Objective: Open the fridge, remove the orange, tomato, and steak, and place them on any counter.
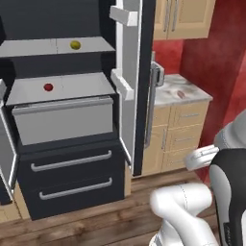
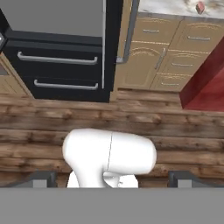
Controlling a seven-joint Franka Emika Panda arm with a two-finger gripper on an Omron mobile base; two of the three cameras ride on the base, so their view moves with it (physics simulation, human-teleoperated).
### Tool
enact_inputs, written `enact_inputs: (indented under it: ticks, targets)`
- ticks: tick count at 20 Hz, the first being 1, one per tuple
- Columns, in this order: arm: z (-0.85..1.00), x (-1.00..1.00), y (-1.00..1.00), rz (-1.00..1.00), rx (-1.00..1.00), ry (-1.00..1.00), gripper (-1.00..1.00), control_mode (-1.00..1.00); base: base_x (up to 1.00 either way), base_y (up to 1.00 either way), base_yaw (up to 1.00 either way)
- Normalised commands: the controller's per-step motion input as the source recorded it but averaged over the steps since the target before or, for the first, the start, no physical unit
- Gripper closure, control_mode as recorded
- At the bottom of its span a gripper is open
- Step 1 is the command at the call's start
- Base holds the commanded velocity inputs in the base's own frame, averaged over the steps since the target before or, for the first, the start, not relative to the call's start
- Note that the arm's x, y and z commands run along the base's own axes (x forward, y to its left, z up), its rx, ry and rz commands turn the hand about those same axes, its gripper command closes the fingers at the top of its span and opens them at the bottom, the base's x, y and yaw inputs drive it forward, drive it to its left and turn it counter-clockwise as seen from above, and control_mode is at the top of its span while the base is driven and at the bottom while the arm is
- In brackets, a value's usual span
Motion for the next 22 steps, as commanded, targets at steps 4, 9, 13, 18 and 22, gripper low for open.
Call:
enact_inputs:
  ticks: [4,9,13,18,22]
  targets:
    - [0.00,0.00,0.00,0.00,0.00,0.00,-1.00,1.00,0.35,0.79,0.00]
    - [0.00,0.00,0.00,0.00,0.00,0.00,-1.00,1.00,0.72,0.72,0.00]
    - [0.00,0.00,0.00,0.00,0.00,0.00,-1.00,1.00,1.00,0.18,0.00]
    - [0.00,0.00,0.00,0.00,0.00,0.00,-1.00,1.00,1.00,0.30,0.00]
    - [0.00,0.00,0.00,0.00,0.00,0.00,-1.00,1.00,0.54,0.68,0.01]
